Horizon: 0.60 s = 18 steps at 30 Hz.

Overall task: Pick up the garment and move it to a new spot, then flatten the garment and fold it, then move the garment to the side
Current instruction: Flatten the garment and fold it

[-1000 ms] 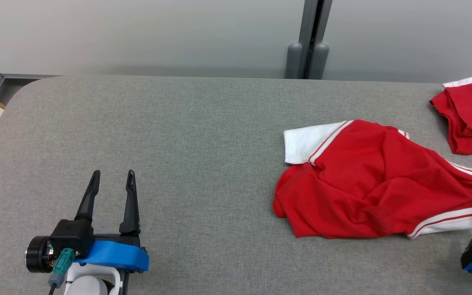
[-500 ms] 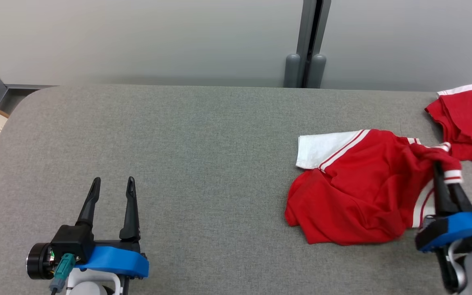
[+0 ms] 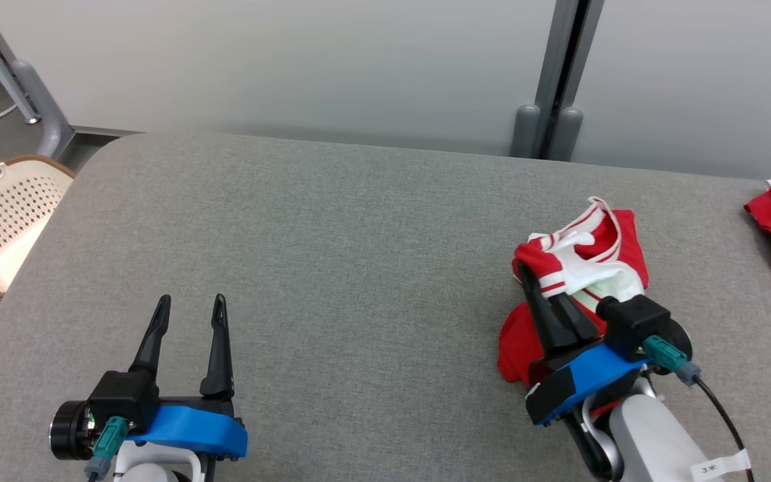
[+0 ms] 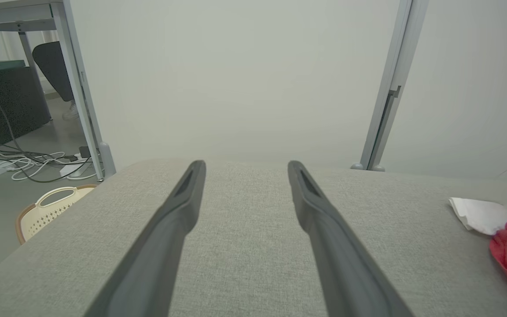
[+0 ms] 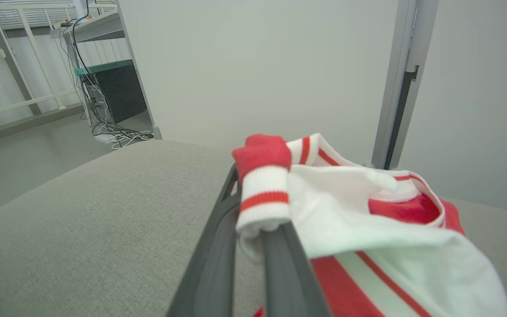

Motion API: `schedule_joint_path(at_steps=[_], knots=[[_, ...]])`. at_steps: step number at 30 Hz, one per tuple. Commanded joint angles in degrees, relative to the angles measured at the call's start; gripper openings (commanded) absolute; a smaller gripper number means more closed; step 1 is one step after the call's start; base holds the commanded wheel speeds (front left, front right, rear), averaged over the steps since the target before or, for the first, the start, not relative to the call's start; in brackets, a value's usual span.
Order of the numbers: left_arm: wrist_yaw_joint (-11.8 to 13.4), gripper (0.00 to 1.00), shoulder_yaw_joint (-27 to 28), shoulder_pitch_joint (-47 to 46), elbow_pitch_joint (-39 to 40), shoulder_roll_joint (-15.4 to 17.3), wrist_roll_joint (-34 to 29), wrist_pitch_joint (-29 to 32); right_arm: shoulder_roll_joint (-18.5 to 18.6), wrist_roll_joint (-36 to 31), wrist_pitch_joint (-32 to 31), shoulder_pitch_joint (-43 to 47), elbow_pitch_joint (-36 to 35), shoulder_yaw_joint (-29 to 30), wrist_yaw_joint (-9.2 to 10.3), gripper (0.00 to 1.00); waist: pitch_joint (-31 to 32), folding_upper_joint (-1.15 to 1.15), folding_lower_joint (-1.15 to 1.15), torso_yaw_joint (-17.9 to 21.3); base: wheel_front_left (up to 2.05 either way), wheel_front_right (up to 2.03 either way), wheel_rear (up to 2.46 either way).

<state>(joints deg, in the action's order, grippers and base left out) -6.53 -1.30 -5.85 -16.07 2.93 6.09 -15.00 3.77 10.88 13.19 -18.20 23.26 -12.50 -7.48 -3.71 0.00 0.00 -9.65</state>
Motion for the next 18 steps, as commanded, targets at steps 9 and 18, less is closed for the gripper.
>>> schedule_joint_path(at_steps=[9,18], knots=[[-0.1,1.00,-0.7,0.0,-0.5,0.0,1.1,-0.3,-0.8,8.0,1.4,-4.1,3.6,-16.5,-0.02,0.00,-0.3,0.00,0.00,-3.6,0.00,0.00,0.00],[0.8,1.00,-1.8,-0.9,-0.7,0.0,2.5,-0.3,-0.9,15.0,2.0,-10.5,5.3,-34.3,-0.03,0.00,-1.5,0.00,0.00,-4.6,0.00,0.00,0.00]])
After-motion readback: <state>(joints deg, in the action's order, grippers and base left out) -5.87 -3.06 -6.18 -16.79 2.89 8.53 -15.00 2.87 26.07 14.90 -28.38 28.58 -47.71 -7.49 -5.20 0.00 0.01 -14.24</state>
